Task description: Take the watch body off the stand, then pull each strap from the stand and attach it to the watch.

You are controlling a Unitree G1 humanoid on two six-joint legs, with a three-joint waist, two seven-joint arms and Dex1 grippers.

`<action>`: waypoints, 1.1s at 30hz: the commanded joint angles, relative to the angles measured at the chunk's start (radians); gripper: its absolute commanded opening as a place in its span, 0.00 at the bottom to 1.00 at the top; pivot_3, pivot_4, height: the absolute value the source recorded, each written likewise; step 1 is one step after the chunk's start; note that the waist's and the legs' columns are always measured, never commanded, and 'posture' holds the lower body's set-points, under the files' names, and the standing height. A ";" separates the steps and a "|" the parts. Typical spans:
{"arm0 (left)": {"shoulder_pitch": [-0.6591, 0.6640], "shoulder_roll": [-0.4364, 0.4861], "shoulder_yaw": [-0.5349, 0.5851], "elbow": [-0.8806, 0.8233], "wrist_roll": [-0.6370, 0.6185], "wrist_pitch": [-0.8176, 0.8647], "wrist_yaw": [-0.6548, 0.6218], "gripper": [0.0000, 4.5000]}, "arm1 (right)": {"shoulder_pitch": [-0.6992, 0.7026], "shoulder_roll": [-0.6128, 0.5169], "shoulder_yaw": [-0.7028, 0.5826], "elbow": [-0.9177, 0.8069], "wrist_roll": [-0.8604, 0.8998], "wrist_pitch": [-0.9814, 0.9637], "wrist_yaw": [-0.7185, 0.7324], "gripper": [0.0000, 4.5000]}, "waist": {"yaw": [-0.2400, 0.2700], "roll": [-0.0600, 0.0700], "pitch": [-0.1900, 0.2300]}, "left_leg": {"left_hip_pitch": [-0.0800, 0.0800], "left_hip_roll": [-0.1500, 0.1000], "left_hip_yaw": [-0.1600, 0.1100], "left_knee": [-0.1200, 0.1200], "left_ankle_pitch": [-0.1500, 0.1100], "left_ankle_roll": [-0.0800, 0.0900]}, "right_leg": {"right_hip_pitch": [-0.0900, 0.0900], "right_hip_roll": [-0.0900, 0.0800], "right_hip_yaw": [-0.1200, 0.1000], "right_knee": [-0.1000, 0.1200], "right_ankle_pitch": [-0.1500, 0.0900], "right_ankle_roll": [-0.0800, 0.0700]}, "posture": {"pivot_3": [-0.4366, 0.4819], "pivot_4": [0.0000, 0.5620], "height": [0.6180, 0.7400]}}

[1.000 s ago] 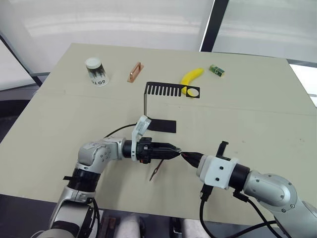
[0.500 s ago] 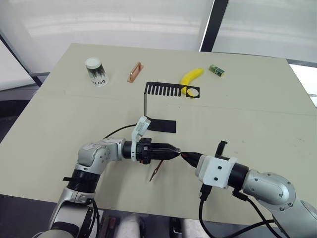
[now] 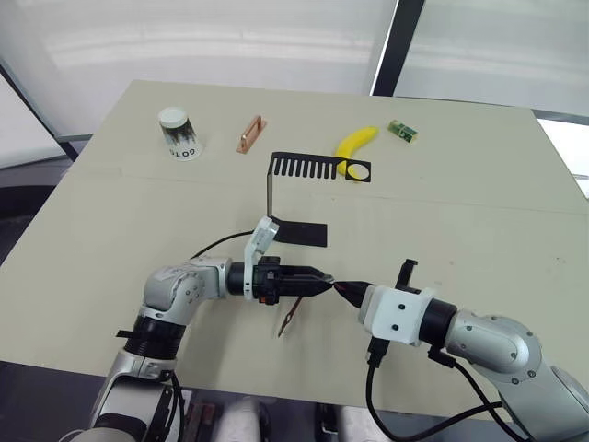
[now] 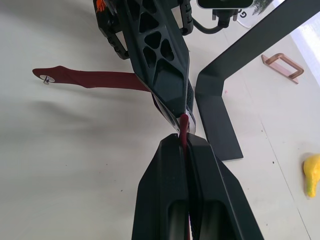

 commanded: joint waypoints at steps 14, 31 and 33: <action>-0.002 -0.046 -0.066 -0.094 -0.031 0.008 -0.025 0.36 | -0.047 0.037 0.032 -0.035 -0.020 0.007 0.013 0.00 | 0.000 0.000 0.000 | 0.000 0.000 0.000 0.000 0.000 0.000 | 0.000 0.000 0.000 0.000 0.000 0.000 | 0.48 0.27 0.91; -0.003 -0.052 -0.070 -0.101 -0.033 0.013 -0.020 0.36 | -0.074 0.055 0.059 -0.015 -0.034 0.016 0.027 0.00 | 0.000 0.000 0.000 | 0.000 0.000 0.000 0.000 0.000 0.000 | 0.000 0.000 0.000 0.000 0.000 0.000 | 0.48 0.27 0.91; -0.003 -0.051 -0.071 -0.102 -0.033 0.014 -0.020 0.36 | -0.076 0.059 0.062 -0.015 -0.037 0.019 0.026 0.00 | 0.000 0.000 0.000 | 0.000 0.000 0.000 0.000 0.000 0.000 | 0.000 0.000 0.000 0.000 0.000 0.000 | 0.48 0.27 0.91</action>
